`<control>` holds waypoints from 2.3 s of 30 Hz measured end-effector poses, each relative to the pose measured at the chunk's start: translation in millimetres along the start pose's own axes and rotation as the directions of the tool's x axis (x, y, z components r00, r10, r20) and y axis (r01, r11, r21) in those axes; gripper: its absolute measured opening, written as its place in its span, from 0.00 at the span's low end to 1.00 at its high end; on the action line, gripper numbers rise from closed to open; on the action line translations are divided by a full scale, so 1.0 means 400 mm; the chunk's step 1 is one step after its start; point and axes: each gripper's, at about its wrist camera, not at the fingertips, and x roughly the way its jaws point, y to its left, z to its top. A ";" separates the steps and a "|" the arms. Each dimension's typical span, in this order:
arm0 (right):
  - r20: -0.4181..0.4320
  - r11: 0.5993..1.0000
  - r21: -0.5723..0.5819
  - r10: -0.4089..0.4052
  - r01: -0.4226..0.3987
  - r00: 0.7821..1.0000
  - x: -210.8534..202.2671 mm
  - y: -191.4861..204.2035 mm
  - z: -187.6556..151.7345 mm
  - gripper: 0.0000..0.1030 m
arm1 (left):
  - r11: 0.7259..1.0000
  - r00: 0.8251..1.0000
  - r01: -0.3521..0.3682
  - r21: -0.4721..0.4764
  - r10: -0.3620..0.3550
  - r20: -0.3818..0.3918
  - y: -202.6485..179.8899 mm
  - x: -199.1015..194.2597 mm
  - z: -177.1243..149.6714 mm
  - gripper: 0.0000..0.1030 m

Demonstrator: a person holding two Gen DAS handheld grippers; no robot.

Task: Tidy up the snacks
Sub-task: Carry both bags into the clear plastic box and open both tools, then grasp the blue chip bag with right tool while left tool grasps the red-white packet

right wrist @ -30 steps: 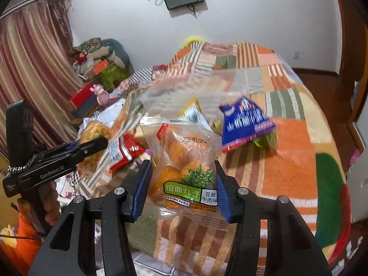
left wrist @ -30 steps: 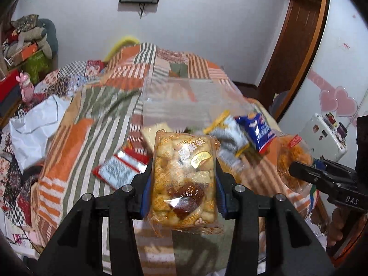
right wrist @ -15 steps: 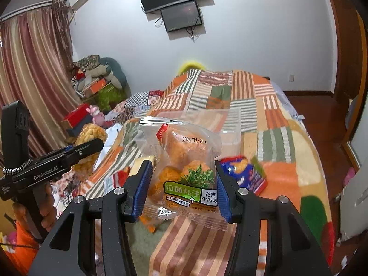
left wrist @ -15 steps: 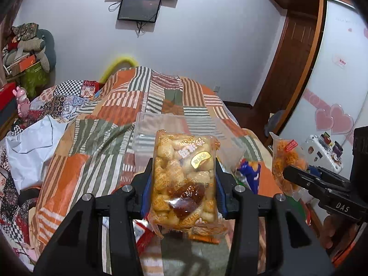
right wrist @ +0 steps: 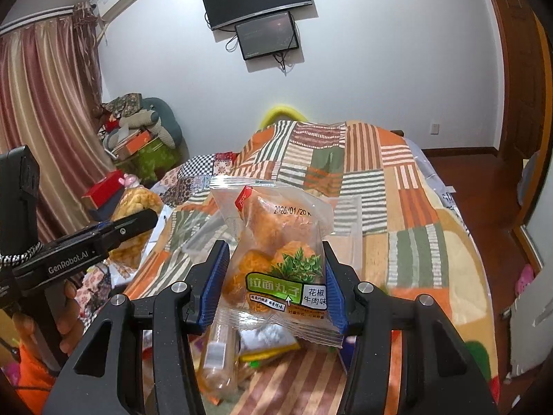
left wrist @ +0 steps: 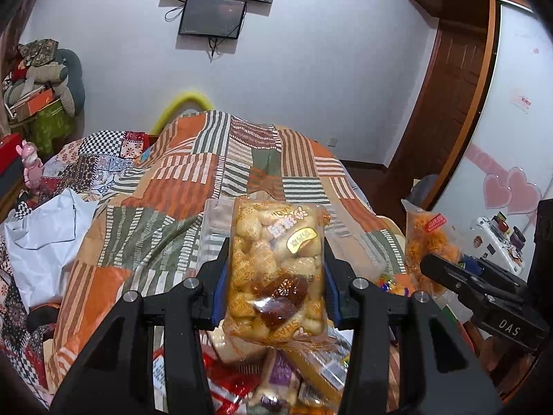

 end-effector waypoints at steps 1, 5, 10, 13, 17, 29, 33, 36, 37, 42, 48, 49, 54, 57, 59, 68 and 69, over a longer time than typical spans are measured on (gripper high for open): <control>0.002 1.000 -0.002 -0.005 0.005 1.000 0.009 -0.002 0.006 0.47 | 1.000 1.000 -0.001 0.000 0.001 -0.005 0.002 0.013 0.005 0.43; 0.005 1.000 0.000 -0.020 0.020 1.000 0.037 -0.014 0.026 0.47 | 1.000 1.000 -0.006 0.004 0.006 -0.021 0.005 0.056 0.022 0.43; 0.003 0.999 0.010 -0.039 0.039 0.999 0.069 -0.026 0.039 0.47 | 1.000 0.999 -0.022 0.014 0.023 -0.044 0.005 0.120 0.035 0.43; -0.010 0.999 0.016 -0.051 0.051 0.999 0.094 -0.036 0.044 0.47 | 0.999 0.998 -0.034 0.014 0.035 -0.053 0.007 0.153 0.042 0.43; -0.037 0.998 0.022 -0.056 0.057 0.998 0.135 -0.051 0.050 0.47 | 0.999 0.996 -0.039 -0.001 0.038 -0.085 0.014 0.206 0.056 0.43; -0.165 0.997 0.024 -0.065 0.070 0.984 0.248 -0.074 0.051 0.47 | 0.997 0.979 -0.043 -0.062 0.030 -0.204 0.055 0.335 0.046 0.43; -0.200 0.997 0.011 -0.072 0.076 0.977 0.272 -0.070 0.041 0.47 | 0.997 0.979 -0.049 -0.062 0.036 -0.201 0.059 0.339 0.044 0.43; -0.225 0.997 0.003 -0.074 0.077 0.971 0.286 -0.069 0.036 0.47 | 0.998 0.979 -0.053 -0.044 0.043 -0.200 0.054 0.338 0.046 0.43; -0.234 0.997 0.001 -0.073 0.075 0.970 0.292 -0.067 0.035 0.47 | 0.998 0.979 -0.056 -0.038 0.047 -0.198 0.052 0.336 0.047 0.43; -0.226 0.996 -0.027 -0.091 0.087 0.970 0.286 -0.060 0.037 0.49 | 0.998 0.980 -0.054 -0.033 0.047 -0.195 0.049 0.322 0.046 0.43; -0.188 0.996 -0.032 -0.090 0.085 0.978 0.237 -0.057 0.051 0.56 | 0.998 0.982 -0.061 -0.033 0.054 -0.182 0.051 0.280 0.047 0.49; -0.183 0.996 -0.031 -0.091 0.086 0.979 0.233 -0.055 0.052 0.57 | 0.997 0.982 -0.065 -0.031 0.058 -0.177 0.051 0.271 0.046 0.53; -0.151 0.995 -0.038 -0.099 0.094 0.984 0.178 -0.049 0.058 0.57 | 0.998 0.984 -0.068 -0.013 0.065 -0.163 0.051 0.213 0.047 0.55; -0.134 0.994 -0.040 -0.103 0.099 0.986 0.144 -0.045 0.058 0.58 | 0.997 0.986 -0.071 -0.004 0.070 -0.152 0.052 0.171 0.043 0.64; -0.124 0.994 -0.042 -0.106 0.102 0.987 0.124 -0.045 0.056 0.61 | 0.997 0.988 -0.074 0.000 0.073 -0.138 0.054 0.143 0.040 0.71; -0.103 0.990 -0.068 -0.132 0.125 0.986 0.052 -0.042 0.022 0.65 | 0.994 0.980 -0.096 0.044 0.103 -0.171 0.075 0.062 -0.010 0.75; -0.104 0.990 -0.067 -0.132 0.126 0.986 0.044 -0.044 0.015 0.65 | 0.994 0.977 -0.101 0.043 0.107 -0.183 0.083 0.059 -0.020 0.76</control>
